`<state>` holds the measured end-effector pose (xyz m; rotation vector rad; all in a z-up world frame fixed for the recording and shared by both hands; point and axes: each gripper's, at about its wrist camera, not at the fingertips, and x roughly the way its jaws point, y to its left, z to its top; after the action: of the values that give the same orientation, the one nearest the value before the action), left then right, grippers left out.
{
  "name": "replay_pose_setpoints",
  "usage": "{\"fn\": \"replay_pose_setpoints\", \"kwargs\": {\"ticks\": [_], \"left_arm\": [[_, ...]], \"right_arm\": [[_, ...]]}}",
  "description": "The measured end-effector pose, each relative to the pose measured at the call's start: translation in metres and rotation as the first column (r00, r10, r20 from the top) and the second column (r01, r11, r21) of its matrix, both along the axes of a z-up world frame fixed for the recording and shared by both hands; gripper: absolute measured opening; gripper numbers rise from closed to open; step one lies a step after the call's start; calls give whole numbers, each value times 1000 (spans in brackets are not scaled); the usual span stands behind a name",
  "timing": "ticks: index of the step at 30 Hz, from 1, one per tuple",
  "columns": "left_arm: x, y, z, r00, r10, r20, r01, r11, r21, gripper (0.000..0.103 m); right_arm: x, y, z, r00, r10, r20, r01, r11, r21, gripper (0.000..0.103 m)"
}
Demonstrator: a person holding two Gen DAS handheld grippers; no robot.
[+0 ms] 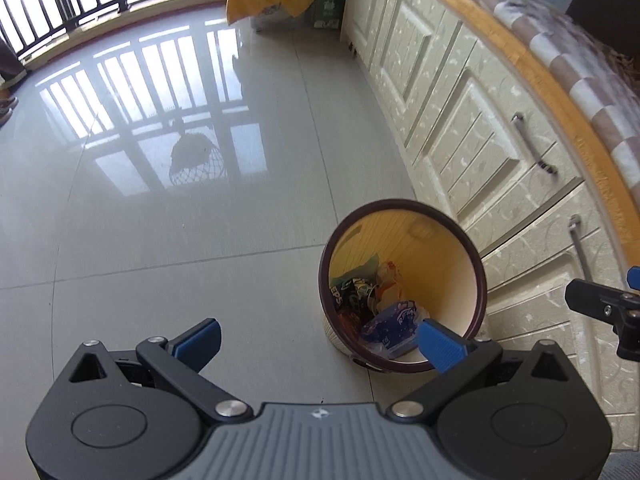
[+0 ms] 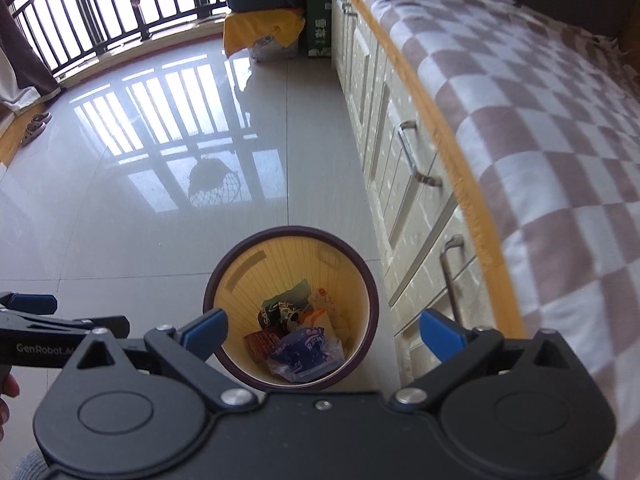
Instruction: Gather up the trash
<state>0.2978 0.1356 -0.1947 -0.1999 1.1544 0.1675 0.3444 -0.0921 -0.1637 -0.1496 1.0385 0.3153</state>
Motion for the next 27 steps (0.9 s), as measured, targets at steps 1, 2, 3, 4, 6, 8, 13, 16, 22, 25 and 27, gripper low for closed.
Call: {"fn": "replay_pose_setpoints", "kwargs": {"ticks": [1, 2, 3, 4, 6, 8, 13, 16, 22, 25, 27], "left_arm": [[-3, -1, 8, 1000, -6, 13, 6, 1000, 6, 103], [-7, -2, 15, 1000, -11, 24, 11, 1000, 12, 103], [-11, -3, 23, 999, -17, 36, 16, 1000, 18, 103], [-14, -5, 30, 999, -20, 48, 19, 1000, 23, 103], [-22, -8, 43, 997, -27, 72, 25, 999, 27, 103], [-30, -11, 57, 995, -34, 98, 31, 999, 29, 103], [-50, -23, 88, 986, -55, 160, 48, 998, 48, 103], [-61, -30, 105, 977, -68, 201, 58, 997, 55, 103], [-84, -44, 130, 962, -86, 260, 70, 995, 73, 103], [-97, -49, 139, 956, -92, 278, 73, 994, 76, 103], [-105, -52, 144, 953, -89, 288, 70, 995, 74, 103]], "right_arm": [[-4, -2, 6, 1000, -4, 10, 4, 1000, 4, 103], [-7, -6, 13, 1000, -7, 20, 7, 1000, 8, 103], [-11, -9, 19, 1000, -12, 29, 12, 1000, 11, 103], [-15, -13, 24, 999, -18, 37, 17, 1000, 13, 103], [-22, -20, 35, 998, -28, 55, 27, 999, 20, 103], [-31, -27, 46, 997, -34, 73, 32, 999, 27, 103], [-56, -43, 71, 992, -52, 117, 48, 998, 38, 103], [-71, -50, 84, 988, -64, 142, 59, 998, 39, 103], [-98, -67, 107, 977, -89, 192, 81, 995, 50, 103], [-110, -74, 118, 973, -96, 212, 84, 995, 62, 103], [-118, -77, 124, 970, -99, 223, 88, 994, 60, 103]]}}
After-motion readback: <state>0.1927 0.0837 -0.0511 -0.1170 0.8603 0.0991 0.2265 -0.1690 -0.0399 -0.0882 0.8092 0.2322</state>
